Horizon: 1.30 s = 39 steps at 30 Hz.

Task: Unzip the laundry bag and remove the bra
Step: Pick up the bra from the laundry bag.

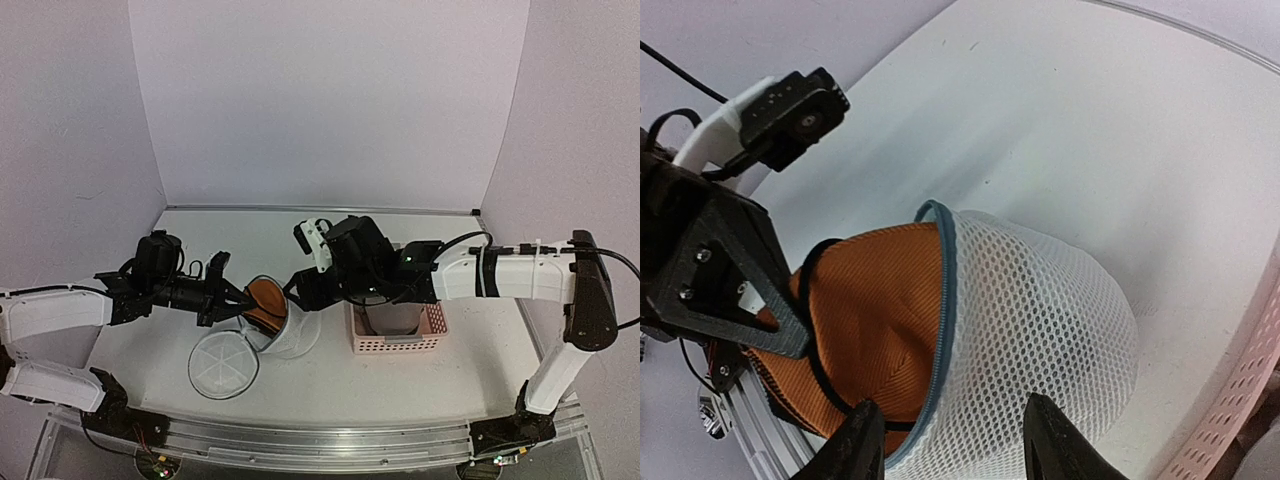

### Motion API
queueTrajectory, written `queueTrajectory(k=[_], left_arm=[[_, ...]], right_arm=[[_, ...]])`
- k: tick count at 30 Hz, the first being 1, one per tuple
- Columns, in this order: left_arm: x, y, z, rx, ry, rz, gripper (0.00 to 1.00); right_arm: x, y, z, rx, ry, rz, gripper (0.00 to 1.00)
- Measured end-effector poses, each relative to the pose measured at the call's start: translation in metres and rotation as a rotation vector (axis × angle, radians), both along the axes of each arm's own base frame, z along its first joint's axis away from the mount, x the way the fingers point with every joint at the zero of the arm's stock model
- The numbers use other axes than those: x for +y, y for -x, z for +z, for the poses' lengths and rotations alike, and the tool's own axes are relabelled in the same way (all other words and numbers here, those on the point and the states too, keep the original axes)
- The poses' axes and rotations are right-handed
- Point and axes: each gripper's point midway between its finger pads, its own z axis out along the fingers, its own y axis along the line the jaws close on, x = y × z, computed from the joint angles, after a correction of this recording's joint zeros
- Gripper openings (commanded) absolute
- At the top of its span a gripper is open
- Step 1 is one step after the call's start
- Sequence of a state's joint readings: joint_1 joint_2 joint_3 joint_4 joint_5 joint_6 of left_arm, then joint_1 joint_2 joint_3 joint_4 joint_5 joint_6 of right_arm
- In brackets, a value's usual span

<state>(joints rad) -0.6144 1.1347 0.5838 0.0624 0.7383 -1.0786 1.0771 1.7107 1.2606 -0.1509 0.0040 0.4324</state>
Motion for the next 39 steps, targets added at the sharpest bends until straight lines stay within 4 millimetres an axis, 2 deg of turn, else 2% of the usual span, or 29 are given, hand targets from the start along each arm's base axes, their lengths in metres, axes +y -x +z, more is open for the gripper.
queueTrajectory(k=[5, 9, 14, 17, 20, 24, 30, 34, 37, 39], left_arm=[[0.001, 0.001, -0.003, 0.004, -0.01, -0.002, 0.0], [0.001, 0.0, -0.005, 0.008, -0.017, 0.003, 0.0], [0.001, 0.0, -0.006, 0.007, -0.019, 0.002, 0.0], [0.001, 0.0, -0.006, 0.004, -0.02, 0.001, 0.0], [0.001, 0.0, -0.006, 0.003, -0.02, 0.0, 0.0], [0.001, 0.0, -0.006, -0.004, -0.021, -0.003, 0.0], [0.002, 0.001, -0.004, -0.025, -0.024, -0.011, 0.0], [0.002, 0.002, 0.012, -0.073, -0.023, -0.025, 0.0], [0.001, 0.0, 0.039, -0.145, -0.011, -0.039, 0.0], [0.0, -0.002, 0.067, -0.215, 0.01, -0.047, 0.0]], right_arm=[[0.004, -0.003, -0.017, 0.033, 0.041, -0.009, 0.48], [0.01, -0.003, -0.021, 0.055, 0.05, -0.002, 0.47], [0.022, -0.007, -0.018, 0.062, 0.036, 0.003, 0.4], [0.027, -0.01, -0.026, 0.071, 0.046, 0.0, 0.37], [0.027, -0.01, -0.039, 0.084, 0.072, -0.005, 0.29], [0.024, -0.013, -0.055, 0.093, 0.112, -0.023, 0.01], [0.018, -0.018, -0.061, 0.081, 0.14, -0.057, 0.0], [0.009, -0.018, -0.073, 0.079, 0.174, -0.08, 0.0], [0.001, -0.017, -0.084, 0.086, 0.205, -0.096, 0.0], [-0.002, -0.017, -0.088, 0.088, 0.217, -0.103, 0.0]])
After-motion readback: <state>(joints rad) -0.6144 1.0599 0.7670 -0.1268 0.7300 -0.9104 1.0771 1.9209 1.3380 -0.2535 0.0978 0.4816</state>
